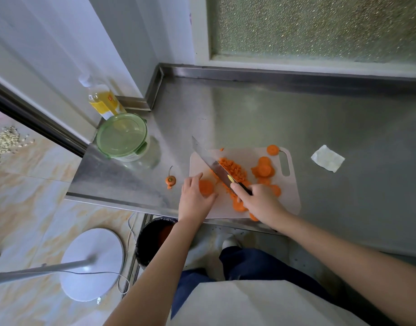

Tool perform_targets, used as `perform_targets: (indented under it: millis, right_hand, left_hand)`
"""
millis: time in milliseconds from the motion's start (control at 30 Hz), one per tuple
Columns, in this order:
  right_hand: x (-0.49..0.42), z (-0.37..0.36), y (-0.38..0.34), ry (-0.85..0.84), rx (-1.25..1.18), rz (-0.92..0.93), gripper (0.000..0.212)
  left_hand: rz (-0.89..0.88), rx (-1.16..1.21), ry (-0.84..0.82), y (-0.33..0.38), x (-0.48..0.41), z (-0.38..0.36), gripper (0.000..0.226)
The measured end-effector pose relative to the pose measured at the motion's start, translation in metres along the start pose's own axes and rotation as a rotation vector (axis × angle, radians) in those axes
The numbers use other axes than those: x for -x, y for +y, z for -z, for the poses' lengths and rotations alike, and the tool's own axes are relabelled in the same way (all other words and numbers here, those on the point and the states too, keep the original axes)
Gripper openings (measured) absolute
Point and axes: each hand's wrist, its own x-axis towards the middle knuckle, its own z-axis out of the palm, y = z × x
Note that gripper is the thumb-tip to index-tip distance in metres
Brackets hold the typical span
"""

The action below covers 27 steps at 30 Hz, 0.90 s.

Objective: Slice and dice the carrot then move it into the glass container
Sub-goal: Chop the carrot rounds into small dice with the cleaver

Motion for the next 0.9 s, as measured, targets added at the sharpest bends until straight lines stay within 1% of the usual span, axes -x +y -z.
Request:
perform_targets:
  millis: [33, 100, 133, 200, 300, 400, 500, 633, 767, 900]
  right_hand:
    - [-0.001, -0.002, 0.0, -0.011, -0.033, -0.004, 0.047]
    - [-0.002, -0.007, 0.002, -0.023, -0.055, -0.001, 0.047]
    - [-0.004, -0.01, 0.003, -0.028, -0.05, 0.0, 0.048]
    - [-0.007, -0.016, 0.007, -0.037, -0.009, 0.003, 0.049]
    - [-0.011, -0.024, 0.013, -0.037, 0.034, -0.013, 0.051]
    - [-0.01, -0.029, 0.013, -0.028, 0.09, -0.025, 0.057]
    - [-0.01, -0.034, 0.013, -0.002, 0.175, -0.014, 0.063]
    - [-0.009, -0.037, 0.012, -0.04, 0.187, -0.051, 0.057]
    - [-0.011, -0.04, 0.013, -0.084, 0.234, -0.097, 0.057]
    - [-0.011, -0.038, 0.008, -0.071, 0.227, -0.105, 0.058]
  left_hand:
    - [0.005, -0.014, -0.018, 0.001, -0.002, -0.002, 0.059]
    - [0.003, -0.022, -0.019, 0.001, -0.005, -0.003, 0.046]
    - [0.004, -0.016, -0.009, 0.001, -0.006, -0.003, 0.04]
    - [0.002, -0.007, 0.007, 0.001, -0.006, -0.003, 0.034]
    - [0.003, 0.003, 0.022, 0.0, -0.001, -0.004, 0.033]
    - [0.029, 0.027, 0.013, -0.002, 0.009, -0.005, 0.037]
    - [0.089, 0.125, 0.032, -0.003, 0.015, -0.007, 0.041]
    - [0.222, 0.257, 0.127, -0.004, 0.014, -0.008, 0.031]
    - [0.344, 0.371, 0.154, -0.004, 0.014, -0.009, 0.024]
    - [0.394, 0.344, 0.171, -0.004, 0.011, -0.008, 0.023]
